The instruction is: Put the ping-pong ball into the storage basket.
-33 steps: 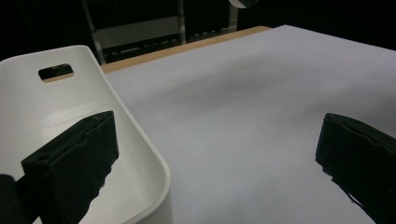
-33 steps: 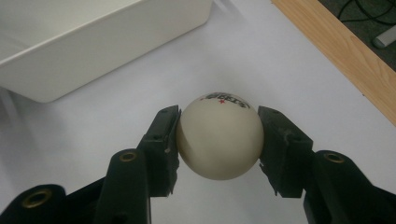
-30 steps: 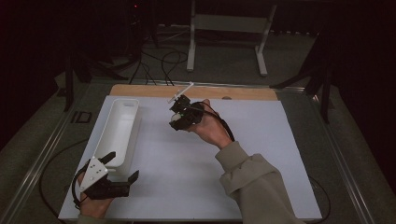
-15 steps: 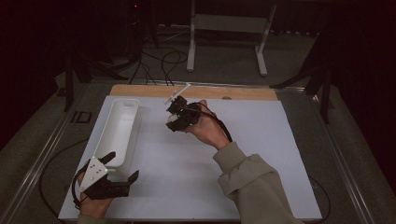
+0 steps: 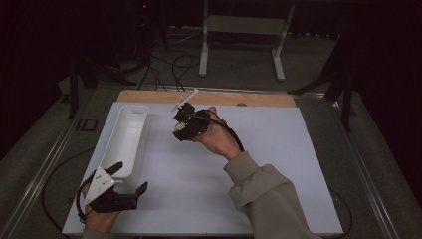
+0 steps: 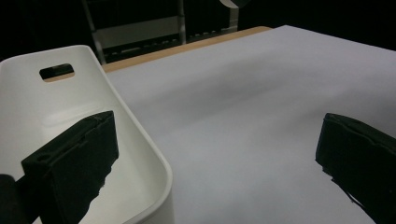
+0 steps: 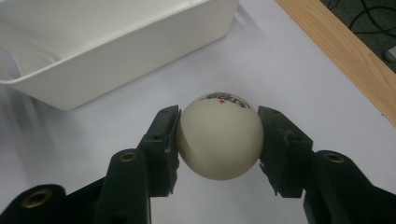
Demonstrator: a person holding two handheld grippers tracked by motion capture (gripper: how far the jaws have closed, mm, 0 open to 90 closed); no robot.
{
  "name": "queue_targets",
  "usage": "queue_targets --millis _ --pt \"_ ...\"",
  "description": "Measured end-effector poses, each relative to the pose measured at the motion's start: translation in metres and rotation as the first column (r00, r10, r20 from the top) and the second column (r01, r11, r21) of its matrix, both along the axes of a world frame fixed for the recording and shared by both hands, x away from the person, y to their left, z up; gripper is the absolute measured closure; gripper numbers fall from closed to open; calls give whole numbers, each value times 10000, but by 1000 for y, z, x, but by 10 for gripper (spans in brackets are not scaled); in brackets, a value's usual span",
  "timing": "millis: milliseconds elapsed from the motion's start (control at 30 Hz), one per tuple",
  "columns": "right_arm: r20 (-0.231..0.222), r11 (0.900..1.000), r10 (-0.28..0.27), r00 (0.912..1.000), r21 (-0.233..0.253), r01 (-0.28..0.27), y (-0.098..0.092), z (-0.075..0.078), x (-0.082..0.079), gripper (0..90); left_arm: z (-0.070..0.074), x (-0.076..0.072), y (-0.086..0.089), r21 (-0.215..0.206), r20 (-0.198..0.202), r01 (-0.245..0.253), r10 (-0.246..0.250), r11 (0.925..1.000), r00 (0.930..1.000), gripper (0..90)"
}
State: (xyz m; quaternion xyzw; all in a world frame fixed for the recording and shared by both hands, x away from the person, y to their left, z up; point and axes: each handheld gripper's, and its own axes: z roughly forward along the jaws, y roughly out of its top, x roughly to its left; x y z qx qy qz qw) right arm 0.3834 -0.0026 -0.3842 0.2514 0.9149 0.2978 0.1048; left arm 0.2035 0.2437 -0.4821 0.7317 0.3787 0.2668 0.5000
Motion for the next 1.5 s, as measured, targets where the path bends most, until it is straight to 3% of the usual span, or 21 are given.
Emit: queue_targets --millis 1500 --pt "16 9983 467 9989 351 -467 24 6 -7 508 0 0 1 -25 -51 3 -3 10000 10000 0"
